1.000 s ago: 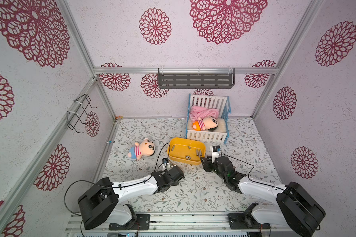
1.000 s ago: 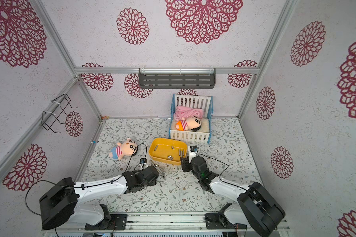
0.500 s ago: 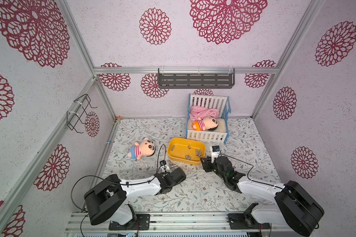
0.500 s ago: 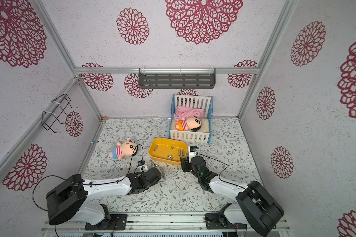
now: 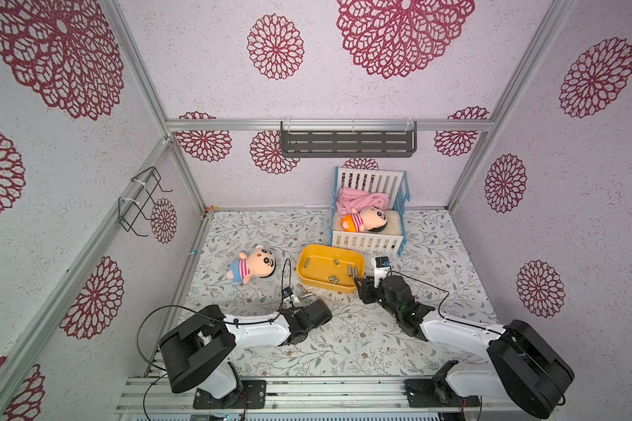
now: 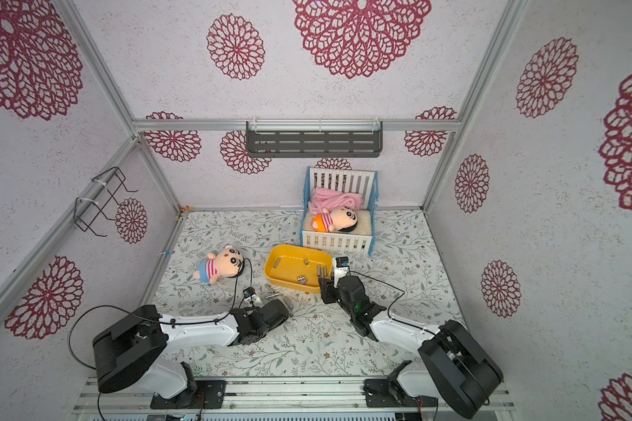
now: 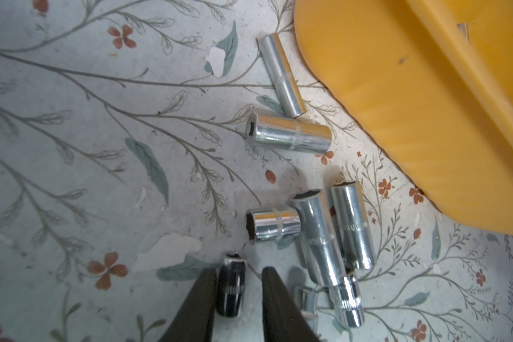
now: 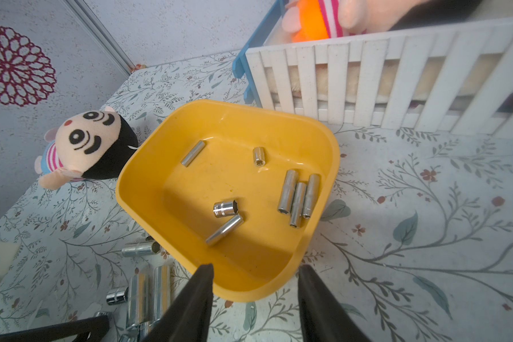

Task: Put the screws on the desktop into the storage box
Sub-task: Pick up the screw from the center of the board.

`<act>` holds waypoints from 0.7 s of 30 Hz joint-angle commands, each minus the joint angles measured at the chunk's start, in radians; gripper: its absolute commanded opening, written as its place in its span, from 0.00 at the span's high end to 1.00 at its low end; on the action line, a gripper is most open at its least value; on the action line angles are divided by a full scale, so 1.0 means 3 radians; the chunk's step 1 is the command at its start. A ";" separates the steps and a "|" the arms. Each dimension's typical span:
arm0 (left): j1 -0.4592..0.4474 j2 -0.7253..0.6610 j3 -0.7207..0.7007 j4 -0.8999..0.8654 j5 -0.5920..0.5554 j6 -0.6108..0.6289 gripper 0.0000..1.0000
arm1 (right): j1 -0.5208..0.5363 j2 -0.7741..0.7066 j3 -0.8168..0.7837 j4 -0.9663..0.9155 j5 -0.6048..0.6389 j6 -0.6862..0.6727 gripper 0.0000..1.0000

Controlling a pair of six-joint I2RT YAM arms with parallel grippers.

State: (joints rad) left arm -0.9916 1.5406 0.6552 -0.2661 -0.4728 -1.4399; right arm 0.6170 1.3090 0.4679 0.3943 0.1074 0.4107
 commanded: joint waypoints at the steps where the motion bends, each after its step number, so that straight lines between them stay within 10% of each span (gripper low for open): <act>1: -0.0023 0.0044 -0.0006 0.0023 -0.0085 -0.0009 0.69 | 0.0014 0.0009 0.0102 0.0046 0.0010 -0.0057 0.49; 21: -0.0033 -0.0136 -0.0133 -0.0160 -0.0063 0.0386 0.77 | 0.0024 0.0064 0.0138 0.0020 -0.0013 -0.0076 0.49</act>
State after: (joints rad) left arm -0.9924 1.5242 0.6331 -0.2783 -0.4843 -1.3682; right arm 0.6193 1.3239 0.4679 0.3916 0.1070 0.4034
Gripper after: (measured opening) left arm 0.230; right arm 0.508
